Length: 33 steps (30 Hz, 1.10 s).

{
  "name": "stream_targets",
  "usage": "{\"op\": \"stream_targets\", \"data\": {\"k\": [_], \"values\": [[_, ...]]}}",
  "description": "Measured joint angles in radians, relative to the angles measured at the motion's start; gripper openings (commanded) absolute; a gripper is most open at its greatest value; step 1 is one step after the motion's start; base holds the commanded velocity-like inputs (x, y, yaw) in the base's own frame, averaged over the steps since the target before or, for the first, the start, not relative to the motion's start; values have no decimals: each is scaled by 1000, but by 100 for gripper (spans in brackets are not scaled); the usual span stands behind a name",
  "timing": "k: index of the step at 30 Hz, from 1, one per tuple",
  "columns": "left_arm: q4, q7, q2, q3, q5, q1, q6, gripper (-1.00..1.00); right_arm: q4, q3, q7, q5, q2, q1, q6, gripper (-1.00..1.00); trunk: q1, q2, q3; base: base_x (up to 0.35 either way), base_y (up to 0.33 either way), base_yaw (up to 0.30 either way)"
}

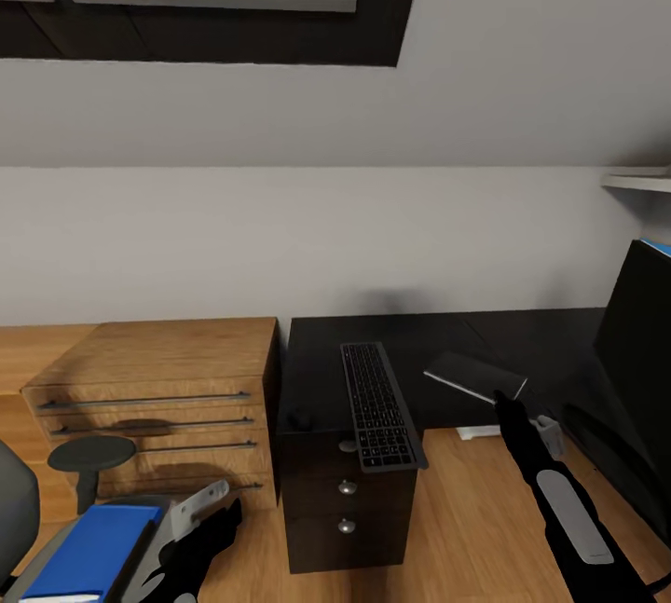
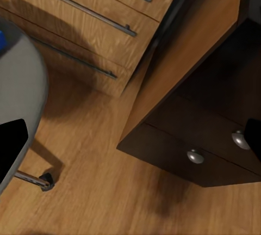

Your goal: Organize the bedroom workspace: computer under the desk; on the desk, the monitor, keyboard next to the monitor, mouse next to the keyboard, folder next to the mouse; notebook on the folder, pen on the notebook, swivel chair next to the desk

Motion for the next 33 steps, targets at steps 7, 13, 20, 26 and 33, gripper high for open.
{"op": "stream_targets", "data": {"k": [7,13,20,26,33], "values": [[0,0,0,-1,0,0,0,100,1,-1,13,1,0,0,0,-100,27,-49,-22,0,0,0],[0,0,0,-1,0,0,0,100,1,-1,13,1,-1,0,0,-100,50,-91,-41,0,0,0],[0,0,0,-1,0,0,1,100,1,-1,13,1,-1,0,0,-100,77,-140,-63,0,0,0],[0,-1,0,-1,0,0,0,100,1,-1,13,0,0,0,0,-100,100,-182,-82,0,0,0],[0,-1,0,-1,0,0,1,100,2,-1,12,-2,1,0,0,-100,127,-231,-103,0,0,0]]}}
